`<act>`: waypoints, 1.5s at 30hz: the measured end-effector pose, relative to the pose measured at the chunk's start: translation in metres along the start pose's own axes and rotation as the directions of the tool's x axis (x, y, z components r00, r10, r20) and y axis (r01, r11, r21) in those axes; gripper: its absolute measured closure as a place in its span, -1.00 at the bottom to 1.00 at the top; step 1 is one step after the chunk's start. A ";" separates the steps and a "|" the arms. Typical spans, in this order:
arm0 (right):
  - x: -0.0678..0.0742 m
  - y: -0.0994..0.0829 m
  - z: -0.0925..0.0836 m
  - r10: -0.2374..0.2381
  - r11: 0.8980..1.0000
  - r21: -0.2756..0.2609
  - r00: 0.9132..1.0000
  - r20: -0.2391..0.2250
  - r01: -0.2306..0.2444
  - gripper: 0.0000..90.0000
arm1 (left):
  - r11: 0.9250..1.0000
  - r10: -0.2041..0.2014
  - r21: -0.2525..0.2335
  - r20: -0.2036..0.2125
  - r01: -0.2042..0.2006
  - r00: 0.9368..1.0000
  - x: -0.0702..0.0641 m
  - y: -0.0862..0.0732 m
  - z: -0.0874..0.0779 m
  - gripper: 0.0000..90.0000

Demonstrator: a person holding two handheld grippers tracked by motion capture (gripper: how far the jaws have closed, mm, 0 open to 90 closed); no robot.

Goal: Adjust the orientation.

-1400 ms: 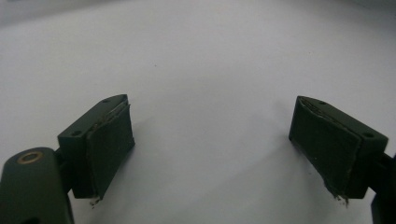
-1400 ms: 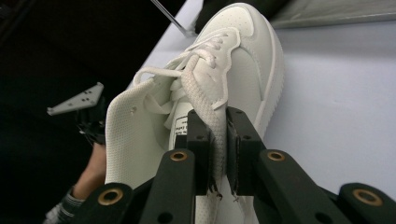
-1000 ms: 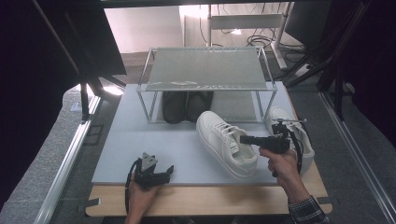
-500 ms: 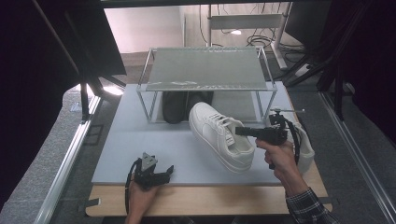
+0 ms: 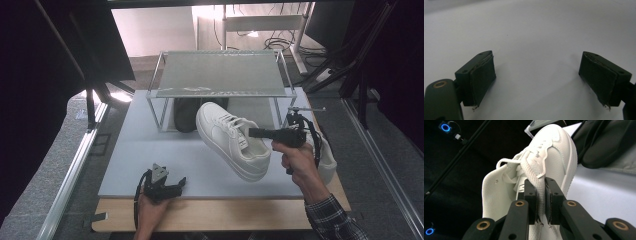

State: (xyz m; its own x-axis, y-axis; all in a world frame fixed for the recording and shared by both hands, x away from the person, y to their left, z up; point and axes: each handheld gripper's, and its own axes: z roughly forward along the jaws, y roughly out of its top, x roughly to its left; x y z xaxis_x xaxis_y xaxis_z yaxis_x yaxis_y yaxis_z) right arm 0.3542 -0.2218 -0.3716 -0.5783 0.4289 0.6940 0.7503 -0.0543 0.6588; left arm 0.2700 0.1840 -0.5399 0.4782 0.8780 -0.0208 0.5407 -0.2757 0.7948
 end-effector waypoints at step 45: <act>0.010 0.091 0.030 0.067 0.979 -0.201 0.991 0.119 -0.042 0.79 | 1.000 -0.002 -0.001 0.003 0.002 1.000 0.000 0.000 0.000 -0.71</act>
State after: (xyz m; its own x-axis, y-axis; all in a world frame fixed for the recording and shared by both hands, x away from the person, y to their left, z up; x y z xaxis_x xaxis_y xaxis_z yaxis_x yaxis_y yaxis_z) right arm 0.4265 -0.1949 -0.3132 -0.4846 0.5282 0.6973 0.6942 -0.2528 0.6739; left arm 0.2700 0.1841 -0.5399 0.4790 0.8775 -0.0242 0.5409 -0.2733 0.7954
